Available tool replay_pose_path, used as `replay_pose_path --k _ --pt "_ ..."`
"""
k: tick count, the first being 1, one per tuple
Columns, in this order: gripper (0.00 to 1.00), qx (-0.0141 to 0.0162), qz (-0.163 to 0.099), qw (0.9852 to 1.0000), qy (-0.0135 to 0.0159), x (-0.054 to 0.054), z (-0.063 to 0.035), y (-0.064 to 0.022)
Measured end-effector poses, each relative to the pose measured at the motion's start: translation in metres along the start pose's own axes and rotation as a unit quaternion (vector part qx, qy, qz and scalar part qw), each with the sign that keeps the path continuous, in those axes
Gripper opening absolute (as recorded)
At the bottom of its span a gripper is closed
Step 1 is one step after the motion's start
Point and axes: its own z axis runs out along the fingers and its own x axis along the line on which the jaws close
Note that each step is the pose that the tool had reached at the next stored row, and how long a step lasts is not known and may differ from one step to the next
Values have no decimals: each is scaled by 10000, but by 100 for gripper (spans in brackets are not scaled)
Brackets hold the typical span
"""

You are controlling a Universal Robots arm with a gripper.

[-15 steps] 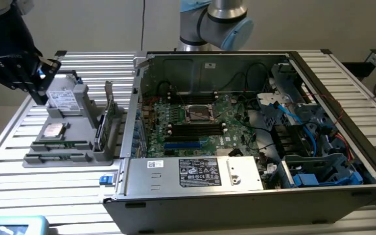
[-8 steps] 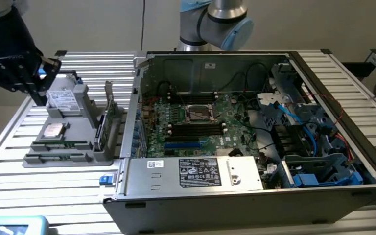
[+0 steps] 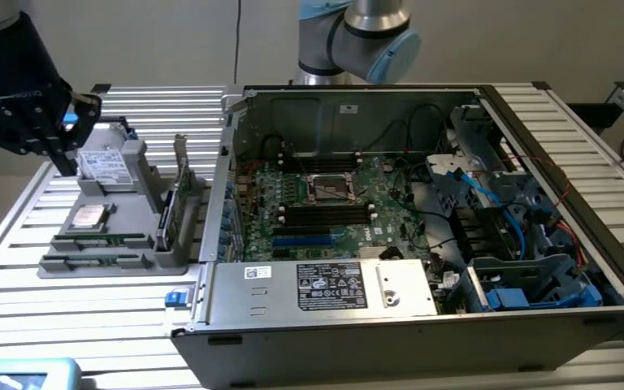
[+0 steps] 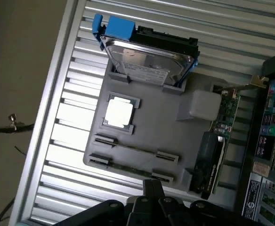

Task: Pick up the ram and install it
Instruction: 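Pick up the ram and move it above insertion slot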

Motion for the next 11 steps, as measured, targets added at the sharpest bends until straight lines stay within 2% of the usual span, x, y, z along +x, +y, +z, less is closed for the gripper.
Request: replay_pose_path --k 3,6,11 --pt "11 6 -273 9996 15 0 0 0" --pt "11 15 -542 9985 29 0 -1 -1" --pt "11 29 -997 9950 54 0 -1 0"
